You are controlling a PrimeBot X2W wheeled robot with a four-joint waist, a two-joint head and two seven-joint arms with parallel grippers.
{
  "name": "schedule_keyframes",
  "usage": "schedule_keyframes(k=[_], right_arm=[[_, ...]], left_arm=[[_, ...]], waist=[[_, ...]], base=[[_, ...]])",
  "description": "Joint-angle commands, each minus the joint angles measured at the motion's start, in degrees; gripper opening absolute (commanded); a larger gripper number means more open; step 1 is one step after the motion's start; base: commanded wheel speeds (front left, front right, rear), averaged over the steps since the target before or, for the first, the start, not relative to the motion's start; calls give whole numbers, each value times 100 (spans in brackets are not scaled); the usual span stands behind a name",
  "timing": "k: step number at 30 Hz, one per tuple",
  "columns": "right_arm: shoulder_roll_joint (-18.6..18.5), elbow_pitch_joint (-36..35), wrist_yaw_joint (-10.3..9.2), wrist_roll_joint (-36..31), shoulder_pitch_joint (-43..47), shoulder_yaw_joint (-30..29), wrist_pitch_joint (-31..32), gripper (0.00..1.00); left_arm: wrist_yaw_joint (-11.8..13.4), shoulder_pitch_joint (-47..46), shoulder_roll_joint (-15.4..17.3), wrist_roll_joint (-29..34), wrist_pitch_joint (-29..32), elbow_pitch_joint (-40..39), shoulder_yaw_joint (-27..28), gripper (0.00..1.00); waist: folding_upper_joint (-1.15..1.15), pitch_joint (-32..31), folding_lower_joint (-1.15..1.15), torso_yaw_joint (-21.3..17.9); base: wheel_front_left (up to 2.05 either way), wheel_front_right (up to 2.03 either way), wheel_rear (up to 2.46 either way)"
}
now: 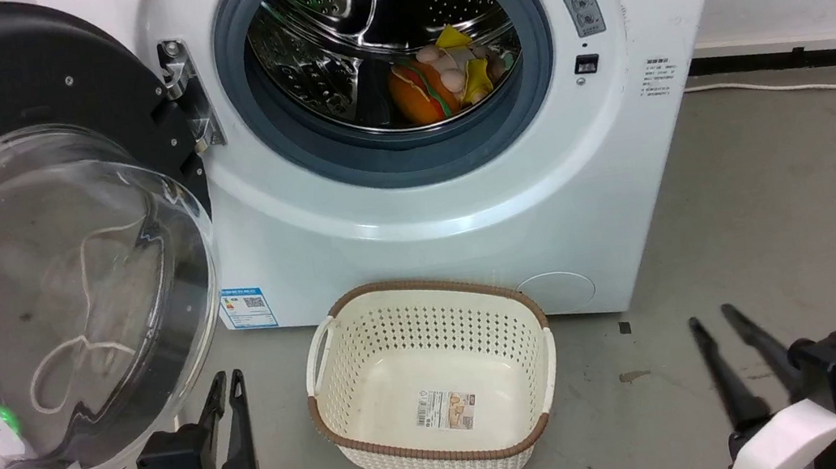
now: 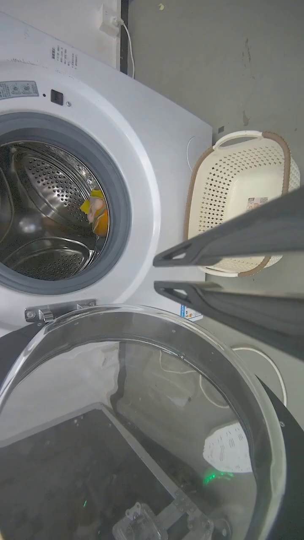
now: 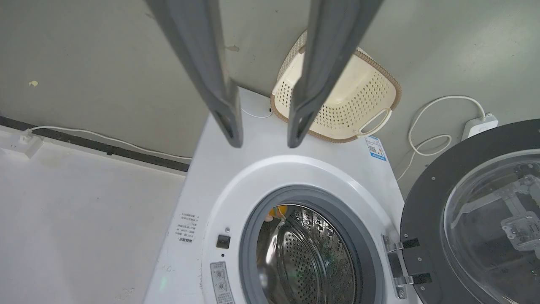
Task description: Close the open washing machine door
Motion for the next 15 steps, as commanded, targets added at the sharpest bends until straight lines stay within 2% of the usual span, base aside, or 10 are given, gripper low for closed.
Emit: schedule_keyframes(k=[1, 15], right_arm=[[0, 0, 0, 4, 0, -1, -3, 100], [4, -6, 1, 140, 51, -132, -209, 100]], left_arm=[[0, -1, 0, -1, -3, 1, 1, 100], [-4, 0, 1, -18, -209, 79, -175, 100]], waist=[[0, 1, 0, 0], [0, -42, 0, 29]], base=[[0, 0, 0], [0, 0, 0]])
